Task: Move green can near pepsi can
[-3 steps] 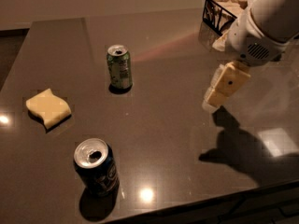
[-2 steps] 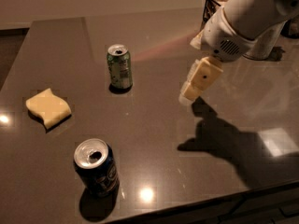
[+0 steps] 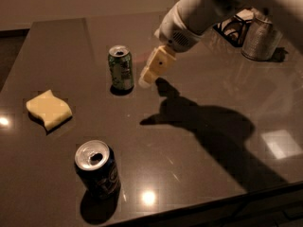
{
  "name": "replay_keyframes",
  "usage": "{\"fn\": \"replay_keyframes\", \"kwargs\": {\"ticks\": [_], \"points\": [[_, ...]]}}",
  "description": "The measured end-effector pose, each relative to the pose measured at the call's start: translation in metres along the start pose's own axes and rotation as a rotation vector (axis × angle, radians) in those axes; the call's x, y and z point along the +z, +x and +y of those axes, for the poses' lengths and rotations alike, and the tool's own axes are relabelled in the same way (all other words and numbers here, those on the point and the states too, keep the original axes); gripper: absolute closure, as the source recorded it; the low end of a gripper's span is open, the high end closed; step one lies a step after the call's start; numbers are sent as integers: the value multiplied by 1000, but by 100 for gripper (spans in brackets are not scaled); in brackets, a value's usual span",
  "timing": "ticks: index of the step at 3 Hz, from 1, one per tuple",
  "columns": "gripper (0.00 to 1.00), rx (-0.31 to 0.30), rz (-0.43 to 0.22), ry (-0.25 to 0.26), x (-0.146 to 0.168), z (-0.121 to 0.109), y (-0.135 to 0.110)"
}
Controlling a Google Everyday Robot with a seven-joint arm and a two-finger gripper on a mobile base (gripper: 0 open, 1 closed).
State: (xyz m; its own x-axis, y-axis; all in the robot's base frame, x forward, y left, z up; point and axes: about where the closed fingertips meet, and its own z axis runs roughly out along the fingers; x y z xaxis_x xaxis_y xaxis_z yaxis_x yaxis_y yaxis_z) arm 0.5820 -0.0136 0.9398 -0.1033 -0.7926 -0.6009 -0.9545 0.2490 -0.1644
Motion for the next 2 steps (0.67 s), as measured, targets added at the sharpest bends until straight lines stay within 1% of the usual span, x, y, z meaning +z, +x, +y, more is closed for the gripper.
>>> {"fn": "replay_keyframes", "kwargs": {"ticks": [1,2], "points": [[0,-9,-28,-29,33,-10,-23],[0,-12,-44,-68,62,-10,-38]]}}
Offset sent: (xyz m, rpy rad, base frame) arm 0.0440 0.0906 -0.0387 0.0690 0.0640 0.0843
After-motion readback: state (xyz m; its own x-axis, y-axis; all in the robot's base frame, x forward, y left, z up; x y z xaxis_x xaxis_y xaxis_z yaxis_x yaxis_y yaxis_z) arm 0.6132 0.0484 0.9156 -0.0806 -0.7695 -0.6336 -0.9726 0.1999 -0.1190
